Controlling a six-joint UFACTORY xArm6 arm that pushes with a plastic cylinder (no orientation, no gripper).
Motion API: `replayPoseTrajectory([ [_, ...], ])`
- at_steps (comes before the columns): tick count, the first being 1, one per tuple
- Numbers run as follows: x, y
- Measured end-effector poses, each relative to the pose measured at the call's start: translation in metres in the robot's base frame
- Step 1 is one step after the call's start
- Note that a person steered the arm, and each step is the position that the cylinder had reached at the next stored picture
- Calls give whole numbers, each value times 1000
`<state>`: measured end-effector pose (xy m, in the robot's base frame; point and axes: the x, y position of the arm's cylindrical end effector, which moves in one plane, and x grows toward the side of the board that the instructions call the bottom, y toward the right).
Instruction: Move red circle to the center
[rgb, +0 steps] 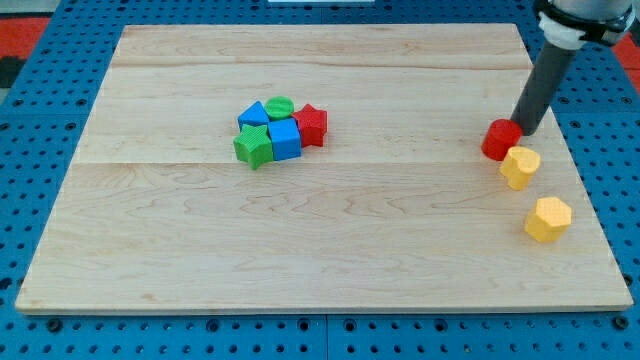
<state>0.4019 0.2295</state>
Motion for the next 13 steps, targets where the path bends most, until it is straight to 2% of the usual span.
replayPoseTrajectory([
  [2,17,-49],
  [5,63,-65],
  [7,66,-120],
  [11,75,-126],
  [13,64,-182],
])
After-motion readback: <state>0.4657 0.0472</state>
